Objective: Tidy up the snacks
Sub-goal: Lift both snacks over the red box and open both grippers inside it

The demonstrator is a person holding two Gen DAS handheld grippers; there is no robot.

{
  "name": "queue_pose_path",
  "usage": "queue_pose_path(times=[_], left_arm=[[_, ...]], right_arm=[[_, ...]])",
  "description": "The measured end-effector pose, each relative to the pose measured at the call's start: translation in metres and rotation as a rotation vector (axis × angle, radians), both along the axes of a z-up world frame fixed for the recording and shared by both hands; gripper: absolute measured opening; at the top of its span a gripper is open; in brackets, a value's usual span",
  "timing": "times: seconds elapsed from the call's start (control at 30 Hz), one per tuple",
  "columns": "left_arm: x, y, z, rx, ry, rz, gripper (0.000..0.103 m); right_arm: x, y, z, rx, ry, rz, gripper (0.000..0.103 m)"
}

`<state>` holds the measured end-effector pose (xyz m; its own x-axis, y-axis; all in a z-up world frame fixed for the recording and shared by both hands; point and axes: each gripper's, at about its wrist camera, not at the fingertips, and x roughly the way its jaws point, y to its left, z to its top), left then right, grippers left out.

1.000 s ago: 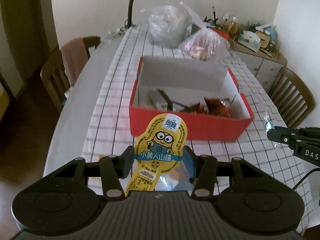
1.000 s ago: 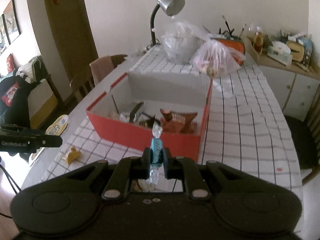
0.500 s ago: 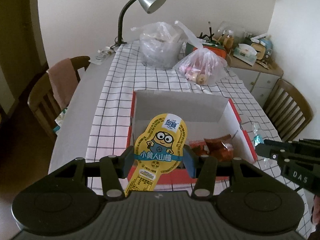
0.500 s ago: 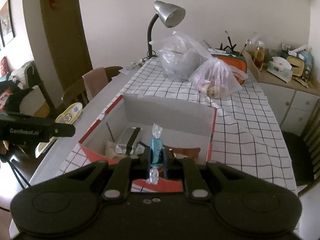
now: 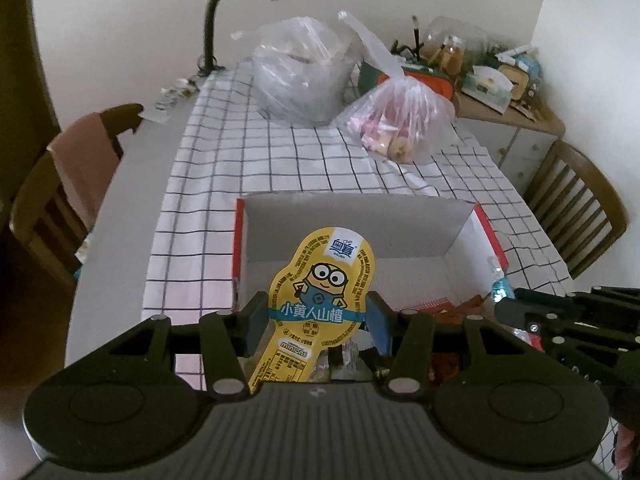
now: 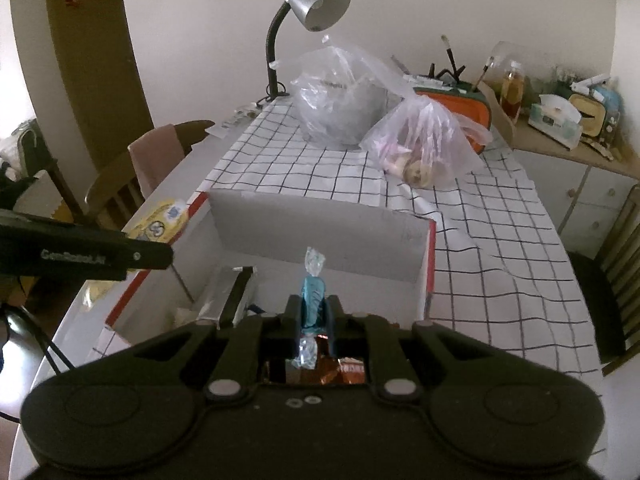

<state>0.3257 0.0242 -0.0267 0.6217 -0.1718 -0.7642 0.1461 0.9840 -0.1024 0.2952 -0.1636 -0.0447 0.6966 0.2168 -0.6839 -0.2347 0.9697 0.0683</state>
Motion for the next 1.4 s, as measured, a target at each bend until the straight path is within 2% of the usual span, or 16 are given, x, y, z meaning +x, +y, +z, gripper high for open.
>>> queue_pose_path(times=[0.33, 0.8, 1.1, 1.4], left_arm=[[0.028, -0.003, -0.037, -0.002, 0.081, -0.052, 0.051], [0.02, -0.014, -0.074, 0.064, 0.149, -0.104, 0.051], [0.009, -0.013, -0.071, 0.066, 0.137, -0.099, 0.052], [-0.01, -0.007, -0.049, 0.038, 0.092, -0.093, 0.057]], right_arm=[[0.027, 0.014, -0.035, -0.003, 0.084, 0.001, 0.011], [0.022, 0.027, -0.068, -0.03, 0.159, 0.002, 0.012], [0.012, 0.028, -0.064, -0.029, 0.15, -0.01, 0.022], [-0.004, 0.021, -0.046, -0.005, 0.123, -0.006, 0.033]])
